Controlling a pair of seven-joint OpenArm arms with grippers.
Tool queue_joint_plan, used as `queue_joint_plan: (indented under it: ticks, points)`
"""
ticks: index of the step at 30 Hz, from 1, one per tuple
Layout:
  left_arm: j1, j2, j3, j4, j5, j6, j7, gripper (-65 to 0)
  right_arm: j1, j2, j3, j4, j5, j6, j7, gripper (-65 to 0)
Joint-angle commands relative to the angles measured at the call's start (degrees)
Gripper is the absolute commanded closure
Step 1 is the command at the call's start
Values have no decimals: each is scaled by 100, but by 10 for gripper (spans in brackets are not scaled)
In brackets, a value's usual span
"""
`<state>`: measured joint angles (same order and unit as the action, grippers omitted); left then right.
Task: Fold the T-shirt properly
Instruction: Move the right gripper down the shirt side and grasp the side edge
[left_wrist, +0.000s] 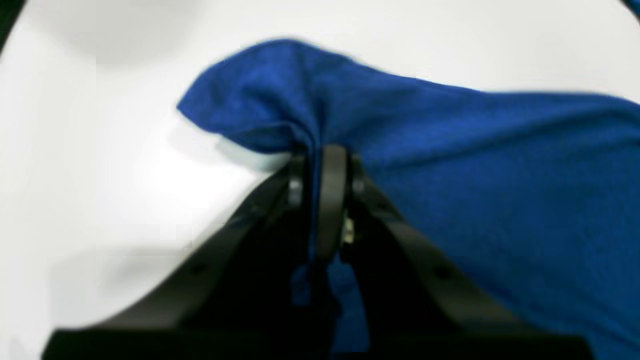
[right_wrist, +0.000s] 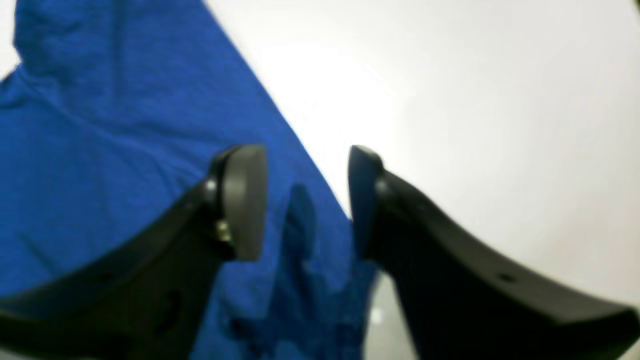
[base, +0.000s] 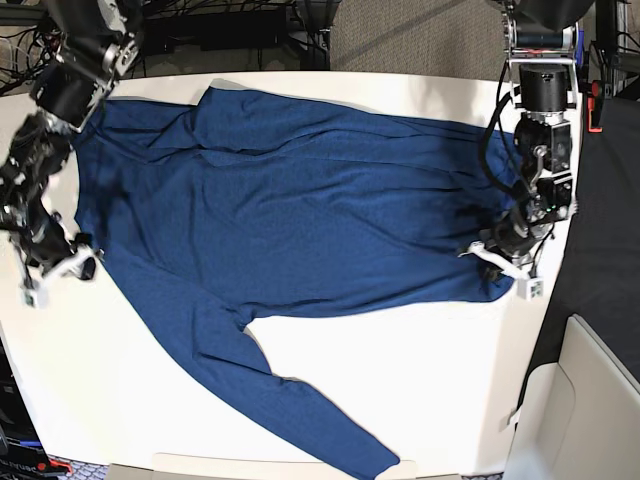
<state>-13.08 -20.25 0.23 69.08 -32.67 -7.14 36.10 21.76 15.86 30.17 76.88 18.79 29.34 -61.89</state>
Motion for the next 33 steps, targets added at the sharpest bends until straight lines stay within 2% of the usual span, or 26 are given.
queue_joint_plan:
  ticks: [1,4,8,13,18,26,31,33]
  points:
    - [-103,-98,-80,138,-26,-38,-98,-4,299,107,-42,-71,-90,-11,118,-325]
    - [-103,-98,-89,129,-26,-38,-98,-4,730,19,-147,-598,-415,-11,233,-346]
    - [-112,-98,-80,129,-26,-38,-98,-4,1011,-87,-147,-1161,-819,-11,910,-345]
    - [-112,-98,-71,129,-26,-38,-98,-4,1503,-263,-244,-2268,-1320,-2,1472,-345]
    - [-103,-89,-71,129,-26,-38,-98,-4,1767,-298,-595,-3016,-1470,-2,2202,-345]
    - [-103,-89,-71,138,-26,-38,-89,-4,2127,-315,-692,-4027,-1461,-11,2729,-345]
    - [-112,25,-71,138,-26,-38,-71,-4,2092,-307,-692,-4299,-1470,-11,2721,-340]
    - [-112,34,-71,138,-26,-38,-62,-4,1996,-298,-701,-4308,-1470,-11,2624,-302]
